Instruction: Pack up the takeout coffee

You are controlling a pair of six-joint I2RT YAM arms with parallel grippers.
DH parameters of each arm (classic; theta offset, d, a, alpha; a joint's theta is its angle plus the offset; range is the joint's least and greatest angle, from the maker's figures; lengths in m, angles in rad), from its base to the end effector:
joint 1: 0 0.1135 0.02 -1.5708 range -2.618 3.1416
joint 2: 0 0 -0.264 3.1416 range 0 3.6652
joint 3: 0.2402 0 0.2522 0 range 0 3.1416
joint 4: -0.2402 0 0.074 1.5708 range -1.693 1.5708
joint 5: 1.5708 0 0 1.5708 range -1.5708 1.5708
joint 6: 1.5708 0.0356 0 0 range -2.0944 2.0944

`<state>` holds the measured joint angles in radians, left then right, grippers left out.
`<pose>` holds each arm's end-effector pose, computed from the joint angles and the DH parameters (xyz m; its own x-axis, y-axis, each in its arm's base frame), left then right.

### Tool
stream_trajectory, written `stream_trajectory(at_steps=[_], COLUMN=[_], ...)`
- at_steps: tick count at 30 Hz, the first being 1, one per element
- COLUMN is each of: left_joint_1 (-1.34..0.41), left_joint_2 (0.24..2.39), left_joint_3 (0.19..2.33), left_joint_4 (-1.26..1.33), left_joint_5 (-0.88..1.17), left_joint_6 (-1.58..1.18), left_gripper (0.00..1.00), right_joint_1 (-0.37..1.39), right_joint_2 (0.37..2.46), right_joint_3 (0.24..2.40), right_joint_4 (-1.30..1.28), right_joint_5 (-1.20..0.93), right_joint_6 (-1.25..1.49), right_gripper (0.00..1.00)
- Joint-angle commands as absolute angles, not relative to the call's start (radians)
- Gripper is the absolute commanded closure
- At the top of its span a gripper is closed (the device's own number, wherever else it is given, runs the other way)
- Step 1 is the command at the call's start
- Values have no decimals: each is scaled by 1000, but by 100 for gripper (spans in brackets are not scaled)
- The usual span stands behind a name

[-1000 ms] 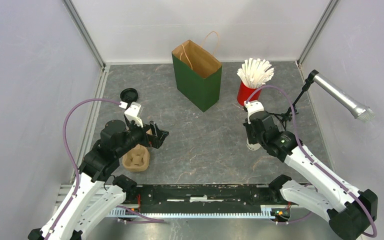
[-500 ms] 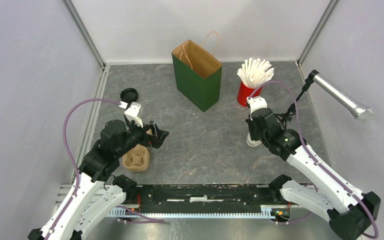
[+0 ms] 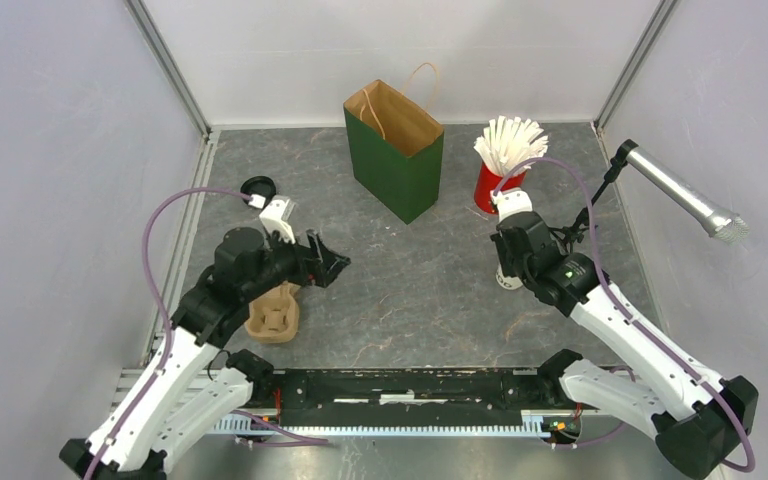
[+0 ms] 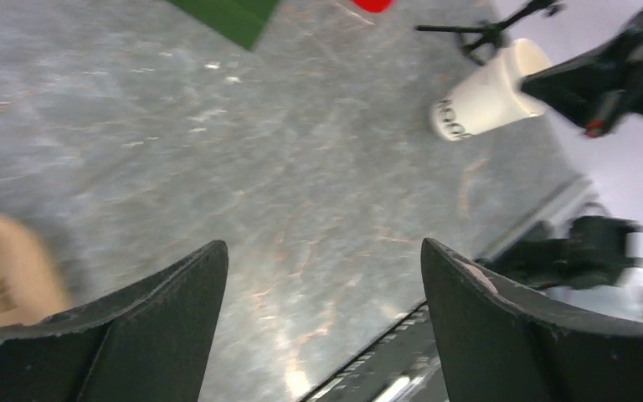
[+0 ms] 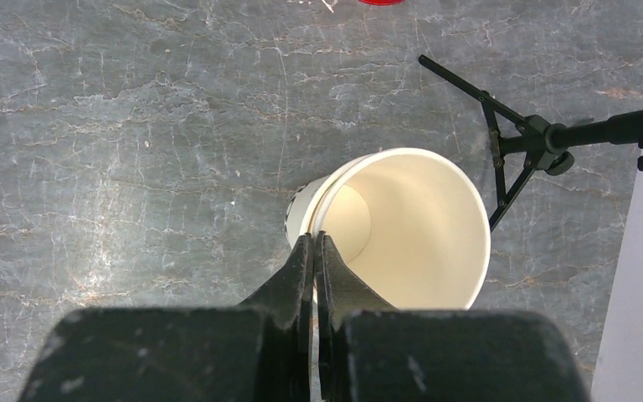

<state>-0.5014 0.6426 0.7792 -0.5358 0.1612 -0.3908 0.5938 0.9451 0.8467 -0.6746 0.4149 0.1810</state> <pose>0.1233 -0.0741 0.3221 -0.5453 -0.1299 -0.8281 0.4287 0.8057 -0.4087 0.1666 0.0952 0.2887 -0.6184 -0.2187 -0.7548 -0.1642 0.9753 -0.1480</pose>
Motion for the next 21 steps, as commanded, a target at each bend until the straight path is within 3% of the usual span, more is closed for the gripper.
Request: stream_trajectory(at_steps=[1, 8, 21], left_joint_1=[-513, -787, -929], left_joint_2=[769, 1145, 1793], left_joint_3=[759, 866, 944], left_joint_4=[-180, 83, 901], left_joint_5=[422, 277, 275], left_joint_6=[-782, -866, -1208], left_gripper=[14, 21, 41], right_joint_1=[592, 592, 592], right_joint_2=[912, 863, 816], right_joint_3=[833, 775, 747], right_joint_4=[-634, -592, -583], right_joint_5=[407, 359, 288], right_joint_6=[160, 141, 119], right_gripper=[100, 100, 100])
